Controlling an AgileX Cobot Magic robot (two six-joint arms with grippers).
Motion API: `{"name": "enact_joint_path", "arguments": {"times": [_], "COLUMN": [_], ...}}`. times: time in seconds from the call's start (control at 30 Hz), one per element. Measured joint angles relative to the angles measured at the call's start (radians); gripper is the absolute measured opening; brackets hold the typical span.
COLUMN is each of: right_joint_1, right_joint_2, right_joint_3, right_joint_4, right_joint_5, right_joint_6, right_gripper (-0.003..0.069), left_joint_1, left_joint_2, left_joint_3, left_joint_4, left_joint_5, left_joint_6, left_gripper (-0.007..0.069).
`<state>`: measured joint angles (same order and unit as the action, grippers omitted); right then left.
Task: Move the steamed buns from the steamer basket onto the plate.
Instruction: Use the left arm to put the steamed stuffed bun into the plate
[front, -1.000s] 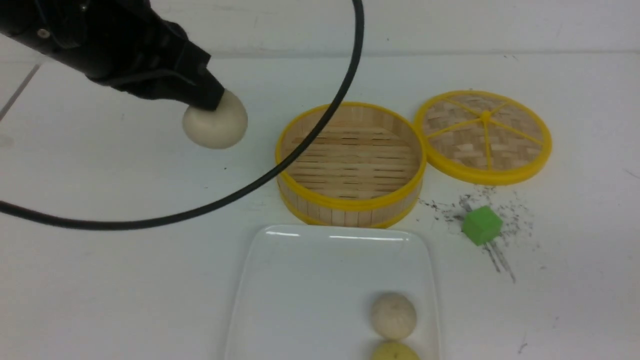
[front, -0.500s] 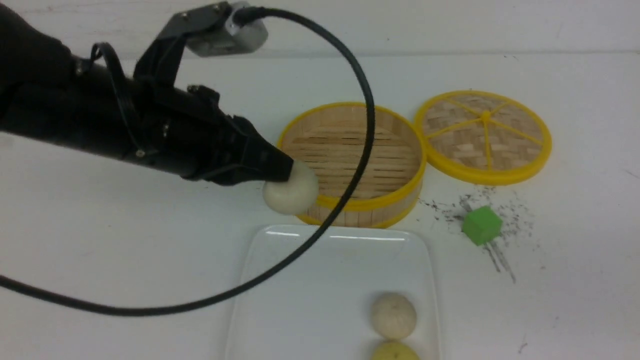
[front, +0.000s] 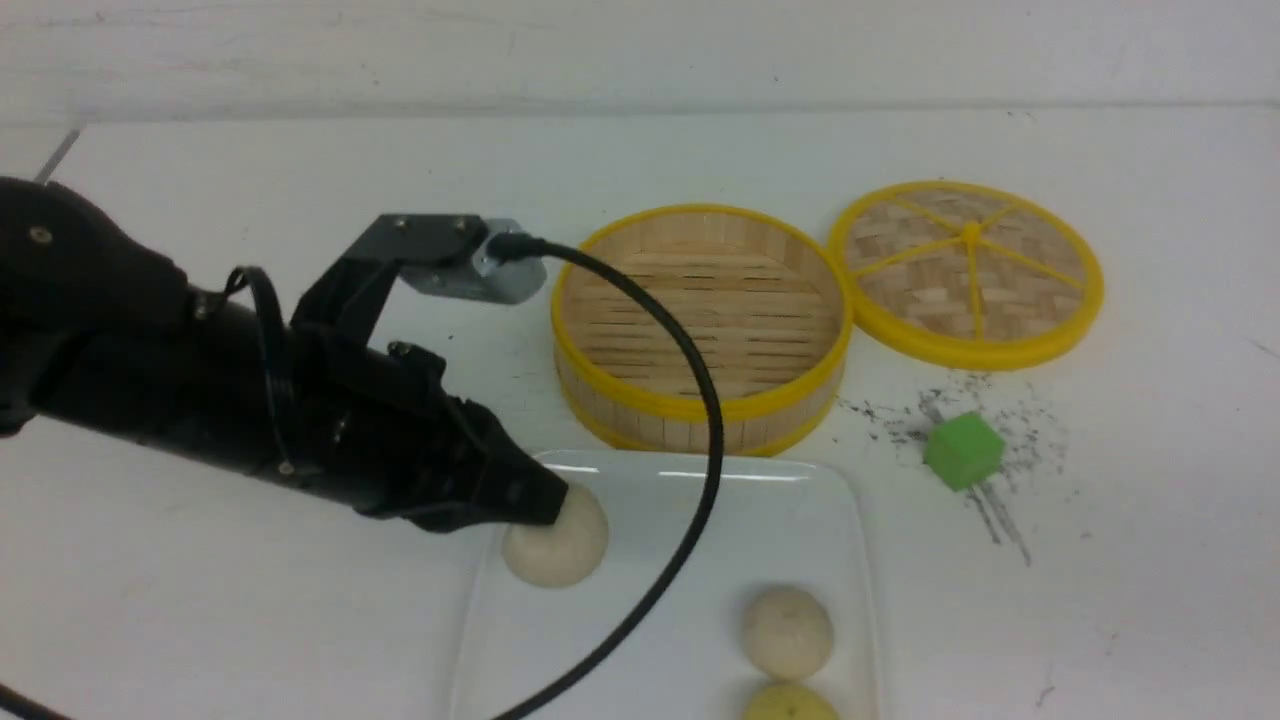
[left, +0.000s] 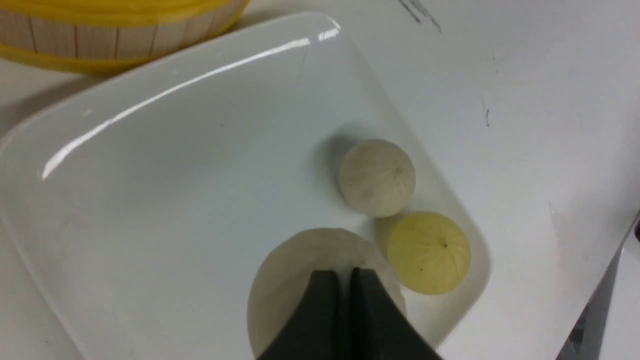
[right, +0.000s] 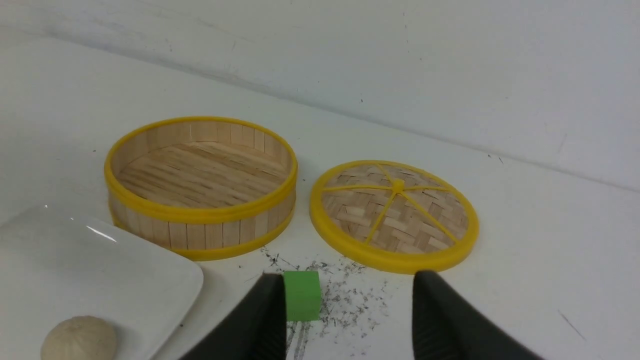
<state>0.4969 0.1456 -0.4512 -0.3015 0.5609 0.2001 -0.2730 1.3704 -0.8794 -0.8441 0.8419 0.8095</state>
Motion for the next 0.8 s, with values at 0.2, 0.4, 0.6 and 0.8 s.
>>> {"name": "enact_joint_path", "arguments": {"times": [0.2,0.4,0.6,0.8], "right_joint_1": [0.0,0.0,0.0,0.0], "right_joint_2": [0.0,0.0,0.0,0.0], "right_joint_3": [0.0,0.0,0.0,0.0], "right_joint_4": [0.0,0.0,0.0,0.0], "right_joint_5": [-0.001,-0.002,-0.002,-0.003], "right_joint_6": [0.0,0.0,0.0,0.0], "right_gripper": [0.0358,0.0358,0.0358,0.0358], "left_joint_1": [0.0,0.0,0.0,0.0], "left_joint_2": [0.0,-0.003,-0.003,-0.003], "left_joint_3": [0.11,0.22,0.292,0.363], "left_joint_4": [-0.084,-0.199,-0.265,-0.36], "left_joint_5": [-0.034,-0.048,-0.109,-0.151], "left_joint_6": [0.093,0.215,0.3,0.42], "left_gripper": [0.0022,0.0022,0.0022,0.0022]}}
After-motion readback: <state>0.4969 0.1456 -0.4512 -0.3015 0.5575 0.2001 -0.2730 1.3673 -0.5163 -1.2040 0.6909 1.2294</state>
